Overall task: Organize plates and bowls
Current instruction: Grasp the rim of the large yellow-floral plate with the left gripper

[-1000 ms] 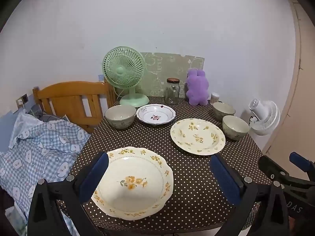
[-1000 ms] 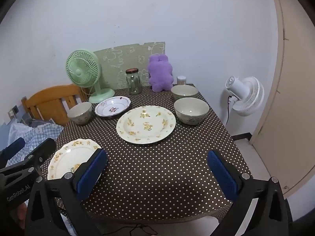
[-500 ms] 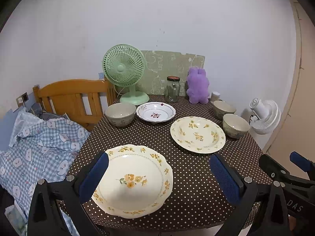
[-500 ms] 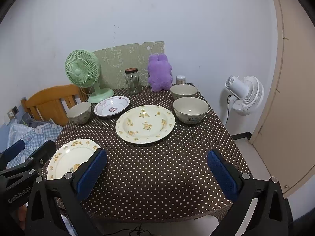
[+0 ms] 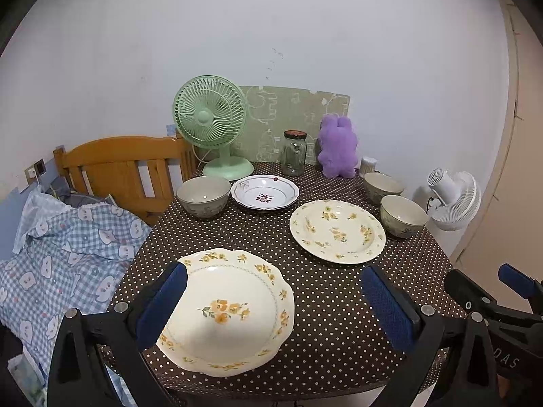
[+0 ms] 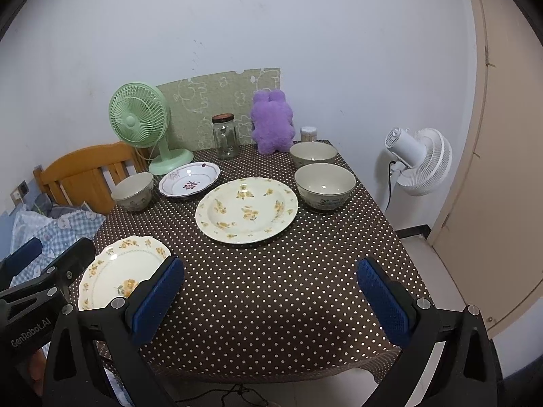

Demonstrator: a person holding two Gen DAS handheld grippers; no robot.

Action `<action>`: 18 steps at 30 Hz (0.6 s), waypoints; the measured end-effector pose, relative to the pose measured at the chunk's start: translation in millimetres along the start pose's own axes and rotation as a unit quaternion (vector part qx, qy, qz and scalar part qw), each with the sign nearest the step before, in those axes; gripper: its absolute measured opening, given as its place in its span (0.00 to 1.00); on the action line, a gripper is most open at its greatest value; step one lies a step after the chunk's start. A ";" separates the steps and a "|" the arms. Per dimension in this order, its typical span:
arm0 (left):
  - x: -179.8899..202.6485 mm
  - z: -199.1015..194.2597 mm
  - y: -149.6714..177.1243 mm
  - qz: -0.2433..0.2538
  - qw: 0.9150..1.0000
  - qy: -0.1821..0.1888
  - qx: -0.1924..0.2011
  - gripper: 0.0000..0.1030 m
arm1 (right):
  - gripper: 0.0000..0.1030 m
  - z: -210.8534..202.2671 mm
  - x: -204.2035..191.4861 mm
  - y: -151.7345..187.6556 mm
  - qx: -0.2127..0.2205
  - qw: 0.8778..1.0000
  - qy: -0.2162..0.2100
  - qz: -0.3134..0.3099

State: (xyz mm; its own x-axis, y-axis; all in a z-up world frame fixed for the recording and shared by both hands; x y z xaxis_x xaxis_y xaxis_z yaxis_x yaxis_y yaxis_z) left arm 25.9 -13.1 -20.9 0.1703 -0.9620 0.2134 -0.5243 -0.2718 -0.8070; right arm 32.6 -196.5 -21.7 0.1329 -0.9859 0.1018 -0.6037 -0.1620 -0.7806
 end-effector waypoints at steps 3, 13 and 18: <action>1.1 0.3 0.5 0.000 1.000 -0.001 0.000 1.00 | 1.00 0.0 0.2 0.3 0.000 1.000 0.001 0.000; -1.0 0.5 3.1 -0.002 1.000 -0.003 0.000 1.00 | 1.00 -0.1 0.5 1.1 -0.001 1.000 0.001 -0.004; -1.9 0.1 3.5 0.000 1.000 -0.003 0.000 1.00 | 1.00 0.3 -0.2 0.1 -0.001 1.000 0.002 -0.004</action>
State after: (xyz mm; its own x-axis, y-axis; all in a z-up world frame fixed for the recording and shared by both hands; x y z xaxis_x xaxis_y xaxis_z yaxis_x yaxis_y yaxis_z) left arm 23.8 -12.2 -24.3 0.1761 -0.9616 0.2105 -0.5234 -0.2726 -0.8073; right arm 32.8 -196.4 -22.0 0.1350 -0.9847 0.1104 -0.6043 -0.1701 -0.7784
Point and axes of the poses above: each gripper's, at about its wrist camera, not at the fingertips, and z roughly the way its jaws point, x to its right, y to its underside, the point moved 3 cm from there along z, roughly the way its jaws point, and after that the axes turned 11 degrees about -z, right-handed, at the moved point
